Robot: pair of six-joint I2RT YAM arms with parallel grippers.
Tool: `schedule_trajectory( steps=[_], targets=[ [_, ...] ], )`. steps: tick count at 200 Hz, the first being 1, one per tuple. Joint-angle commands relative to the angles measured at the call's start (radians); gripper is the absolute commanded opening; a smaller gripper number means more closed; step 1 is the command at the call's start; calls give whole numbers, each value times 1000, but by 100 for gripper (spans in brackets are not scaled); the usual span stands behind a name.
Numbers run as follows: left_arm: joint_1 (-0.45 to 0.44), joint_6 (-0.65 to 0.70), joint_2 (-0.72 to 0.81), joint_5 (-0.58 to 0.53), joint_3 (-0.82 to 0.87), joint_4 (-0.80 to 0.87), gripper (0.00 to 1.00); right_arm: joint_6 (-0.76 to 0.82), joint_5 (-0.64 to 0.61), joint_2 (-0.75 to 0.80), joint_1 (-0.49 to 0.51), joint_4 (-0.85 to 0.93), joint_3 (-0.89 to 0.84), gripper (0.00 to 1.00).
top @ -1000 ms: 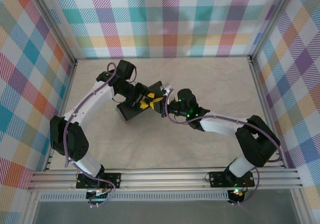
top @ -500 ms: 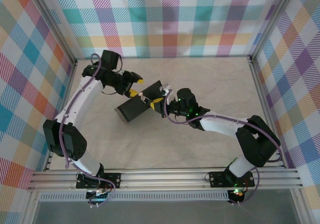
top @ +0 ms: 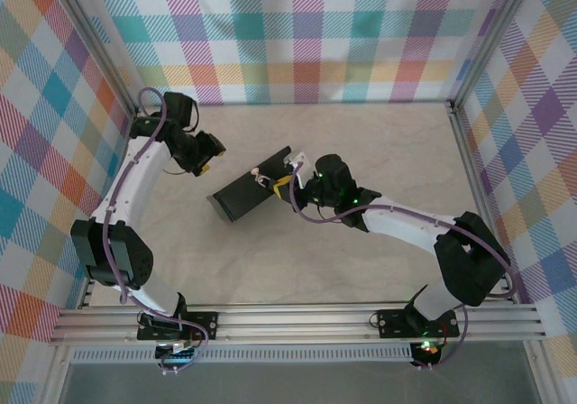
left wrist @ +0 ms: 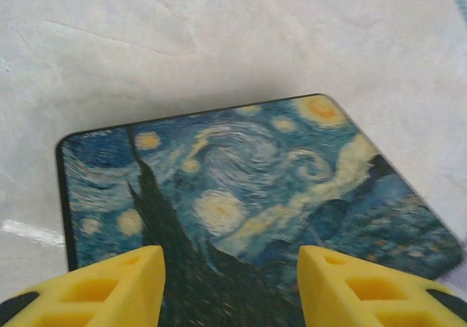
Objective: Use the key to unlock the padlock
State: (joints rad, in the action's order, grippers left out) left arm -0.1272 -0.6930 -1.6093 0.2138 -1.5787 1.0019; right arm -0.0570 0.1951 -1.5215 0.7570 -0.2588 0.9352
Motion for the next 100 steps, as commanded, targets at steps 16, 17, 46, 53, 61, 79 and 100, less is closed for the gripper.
schedule_trajectory(
  steps=[16,17,46,53,61,79,100],
  targets=[
    [8,75,-38,-16,87,-11,45,90,-144,36,22,72,54,2],
    [9,76,-38,-15,90,-12,45,90,-147,35,23,73,54,2],
    [0,85,-34,10,156,-37,41,127,-241,9,60,69,58,2],
    [-5,91,-34,10,166,-37,41,147,-266,-4,74,71,64,2],
    [-11,97,-34,16,177,-36,40,200,-297,-18,88,79,74,2],
    [-22,108,-33,37,197,-37,38,284,-369,-55,119,118,123,2],
    [-35,120,-35,76,212,-37,37,349,-404,-75,137,140,174,1]
  ],
)
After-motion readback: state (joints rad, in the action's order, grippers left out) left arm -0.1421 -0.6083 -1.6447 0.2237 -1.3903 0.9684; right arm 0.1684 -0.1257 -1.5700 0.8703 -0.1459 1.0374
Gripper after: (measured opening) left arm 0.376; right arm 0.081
